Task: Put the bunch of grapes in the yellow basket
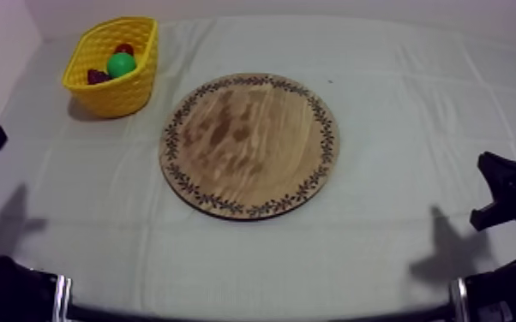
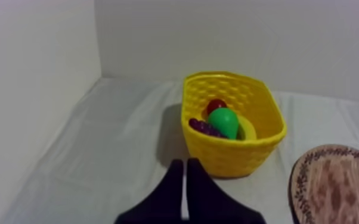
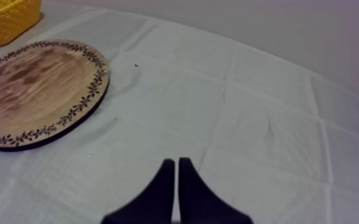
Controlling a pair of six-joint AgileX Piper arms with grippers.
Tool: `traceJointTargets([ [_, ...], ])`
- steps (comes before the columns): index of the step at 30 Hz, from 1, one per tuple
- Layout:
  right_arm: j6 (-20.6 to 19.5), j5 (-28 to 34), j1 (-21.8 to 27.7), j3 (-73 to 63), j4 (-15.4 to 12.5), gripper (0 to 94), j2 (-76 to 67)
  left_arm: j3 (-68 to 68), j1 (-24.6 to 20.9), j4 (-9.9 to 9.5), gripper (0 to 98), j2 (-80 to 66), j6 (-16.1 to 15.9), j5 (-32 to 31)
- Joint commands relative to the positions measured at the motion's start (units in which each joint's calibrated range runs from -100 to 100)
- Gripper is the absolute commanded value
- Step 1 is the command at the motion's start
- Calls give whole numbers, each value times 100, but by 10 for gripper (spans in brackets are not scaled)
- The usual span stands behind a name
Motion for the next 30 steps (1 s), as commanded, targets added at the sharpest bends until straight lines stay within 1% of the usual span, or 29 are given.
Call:
traceJointTargets([
  [1, 2, 0, 2, -3, 1, 4, -1, 831, 7, 3, 0, -645, -13, -23],
  [3, 0, 0, 2, -3, 1, 4, -1, 1044, 14, 206, 0, -920, -219, -13],
  [7, 0, 0, 2, -3, 1, 4, -1, 1225, 15, 599, 0, -1386, -587, 219],
  [8, 1, 0, 2, -3, 1, 4, -1, 1244, 18, 681, 0, -1485, -654, 284],
  [10, 1, 0, 2, -3, 1, 4, -1, 1266, 12, 784, 0, -1603, -735, 396],
  [13, -1, 0, 2, -3, 1, 4, -1, 1279, -2, 851, 0, -1682, -767, 493],
  [17, -1, 0, 2, -3, 1, 4, -1, 1285, -9, 883, 0, -1714, -740, 520],
  [30, -1, 0, 2, -3, 1, 4, -1, 1287, -18, 905, 0, -1725, -675, 535],
])
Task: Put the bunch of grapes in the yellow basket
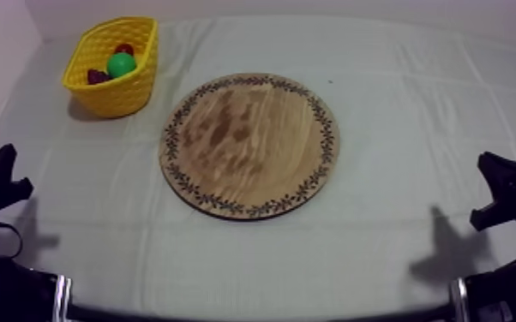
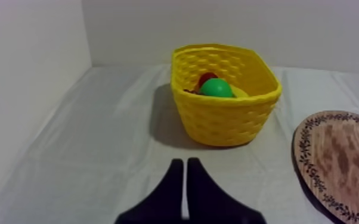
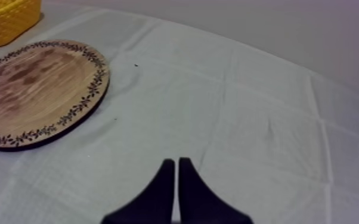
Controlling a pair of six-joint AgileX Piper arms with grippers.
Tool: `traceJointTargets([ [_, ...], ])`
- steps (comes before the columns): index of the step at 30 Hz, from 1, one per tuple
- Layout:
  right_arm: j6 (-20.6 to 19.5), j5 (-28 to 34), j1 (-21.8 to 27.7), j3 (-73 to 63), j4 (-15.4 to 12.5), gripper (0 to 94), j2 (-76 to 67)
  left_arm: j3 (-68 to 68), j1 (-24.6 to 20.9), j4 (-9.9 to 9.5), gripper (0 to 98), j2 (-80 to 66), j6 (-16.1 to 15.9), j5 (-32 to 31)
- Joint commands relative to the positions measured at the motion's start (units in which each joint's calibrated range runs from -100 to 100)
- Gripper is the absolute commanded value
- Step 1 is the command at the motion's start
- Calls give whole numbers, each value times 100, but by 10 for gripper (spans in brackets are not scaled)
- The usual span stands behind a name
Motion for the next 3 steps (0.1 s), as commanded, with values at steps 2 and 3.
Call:
traceJointTargets([
  [2, -1, 0, 2, -3, 1, 4, -1, 0, -15, 0, 0, -3, -14, 10],
  [3, -1, 0, 2, -3, 1, 4, -1, 0, -28, -1, 0, -3, -25, 11],
])
